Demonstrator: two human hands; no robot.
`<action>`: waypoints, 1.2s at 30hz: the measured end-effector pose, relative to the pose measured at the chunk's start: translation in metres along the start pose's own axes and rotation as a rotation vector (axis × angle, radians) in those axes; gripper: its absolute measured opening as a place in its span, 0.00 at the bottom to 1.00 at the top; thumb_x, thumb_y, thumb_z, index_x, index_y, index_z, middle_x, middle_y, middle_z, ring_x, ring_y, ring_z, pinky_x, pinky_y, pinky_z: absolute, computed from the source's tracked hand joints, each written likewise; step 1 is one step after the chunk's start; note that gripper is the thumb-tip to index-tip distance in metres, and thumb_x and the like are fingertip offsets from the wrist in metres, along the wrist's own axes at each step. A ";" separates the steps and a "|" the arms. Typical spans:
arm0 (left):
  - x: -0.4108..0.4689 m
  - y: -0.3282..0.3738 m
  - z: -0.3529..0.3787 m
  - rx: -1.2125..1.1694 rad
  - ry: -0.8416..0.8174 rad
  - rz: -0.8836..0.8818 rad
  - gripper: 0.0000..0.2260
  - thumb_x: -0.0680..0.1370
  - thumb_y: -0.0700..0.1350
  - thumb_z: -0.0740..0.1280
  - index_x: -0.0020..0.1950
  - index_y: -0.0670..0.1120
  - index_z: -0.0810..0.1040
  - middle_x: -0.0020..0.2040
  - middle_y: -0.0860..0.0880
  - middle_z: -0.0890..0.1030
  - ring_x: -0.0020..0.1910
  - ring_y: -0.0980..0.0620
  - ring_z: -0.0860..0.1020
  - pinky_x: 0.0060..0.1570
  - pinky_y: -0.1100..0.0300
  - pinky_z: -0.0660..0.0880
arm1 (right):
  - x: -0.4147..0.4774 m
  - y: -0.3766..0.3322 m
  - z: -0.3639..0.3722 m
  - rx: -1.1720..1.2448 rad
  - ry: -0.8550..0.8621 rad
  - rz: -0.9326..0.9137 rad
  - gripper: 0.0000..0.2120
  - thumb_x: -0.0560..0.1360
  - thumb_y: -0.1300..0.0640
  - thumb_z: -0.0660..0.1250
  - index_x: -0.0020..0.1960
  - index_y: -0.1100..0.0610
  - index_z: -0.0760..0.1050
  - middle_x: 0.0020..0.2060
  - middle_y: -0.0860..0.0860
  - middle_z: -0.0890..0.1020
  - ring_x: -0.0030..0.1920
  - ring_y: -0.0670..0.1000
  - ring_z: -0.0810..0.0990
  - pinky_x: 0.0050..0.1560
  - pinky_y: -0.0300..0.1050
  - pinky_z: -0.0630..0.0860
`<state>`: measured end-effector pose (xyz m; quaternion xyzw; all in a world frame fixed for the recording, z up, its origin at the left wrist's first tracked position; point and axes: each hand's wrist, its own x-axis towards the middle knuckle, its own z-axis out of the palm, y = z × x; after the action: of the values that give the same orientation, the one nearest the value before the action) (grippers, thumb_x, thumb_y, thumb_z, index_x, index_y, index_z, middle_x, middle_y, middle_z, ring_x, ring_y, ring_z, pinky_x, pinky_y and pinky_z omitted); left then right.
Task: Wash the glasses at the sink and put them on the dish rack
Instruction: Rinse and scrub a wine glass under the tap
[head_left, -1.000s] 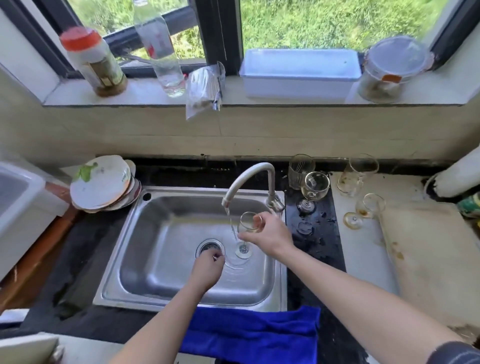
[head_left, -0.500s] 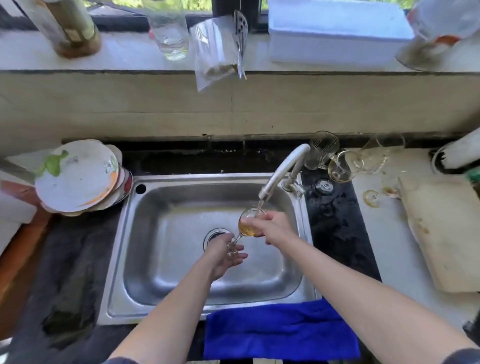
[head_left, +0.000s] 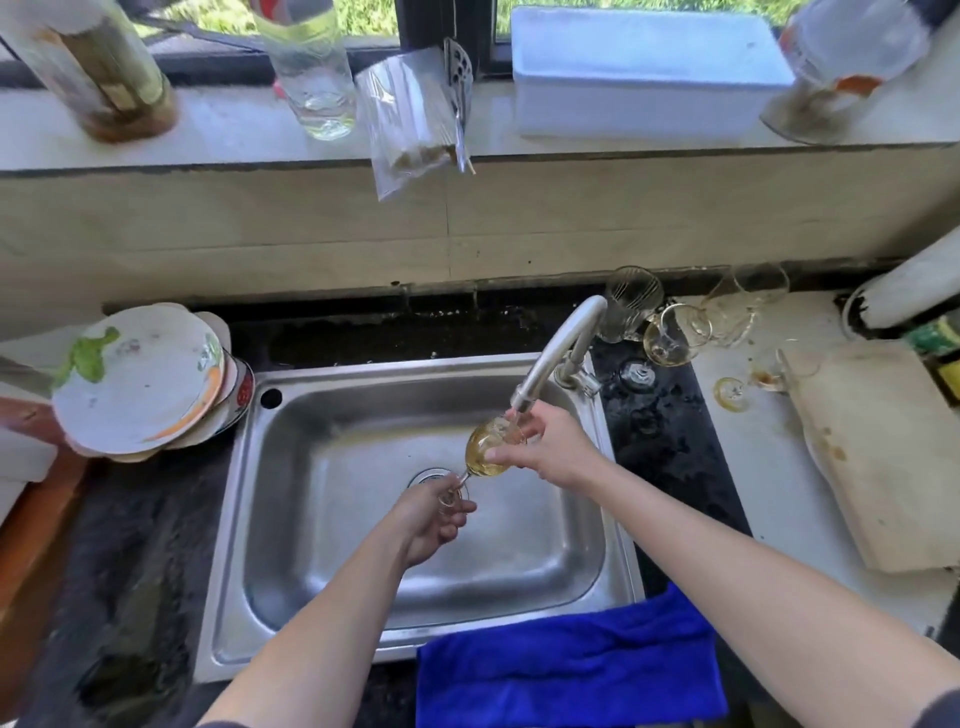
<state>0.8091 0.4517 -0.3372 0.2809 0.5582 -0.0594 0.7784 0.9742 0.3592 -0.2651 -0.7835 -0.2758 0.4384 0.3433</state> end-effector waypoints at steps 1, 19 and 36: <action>0.001 0.002 -0.001 -0.016 0.030 0.032 0.04 0.80 0.43 0.60 0.49 0.43 0.72 0.35 0.42 0.76 0.20 0.54 0.66 0.17 0.68 0.57 | -0.001 -0.001 0.000 -0.058 0.013 -0.013 0.27 0.58 0.39 0.79 0.51 0.45 0.73 0.47 0.46 0.80 0.49 0.49 0.80 0.53 0.52 0.78; -0.005 0.015 0.022 -0.075 -0.107 0.109 0.11 0.82 0.38 0.54 0.60 0.39 0.73 0.51 0.41 0.79 0.41 0.42 0.79 0.33 0.58 0.74 | -0.012 -0.013 -0.010 -0.266 0.040 -0.229 0.29 0.65 0.43 0.75 0.62 0.45 0.71 0.47 0.42 0.81 0.46 0.49 0.81 0.53 0.52 0.77; -0.012 0.033 0.011 0.007 0.030 0.105 0.04 0.81 0.44 0.59 0.50 0.44 0.72 0.40 0.43 0.79 0.31 0.46 0.75 0.28 0.63 0.65 | -0.009 -0.008 -0.007 -0.126 -0.098 -0.195 0.30 0.66 0.58 0.76 0.66 0.48 0.71 0.55 0.41 0.77 0.58 0.46 0.77 0.59 0.48 0.76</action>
<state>0.8271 0.4715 -0.3117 0.3132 0.5541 -0.0163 0.7711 0.9749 0.3556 -0.2521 -0.7506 -0.3943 0.4225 0.3203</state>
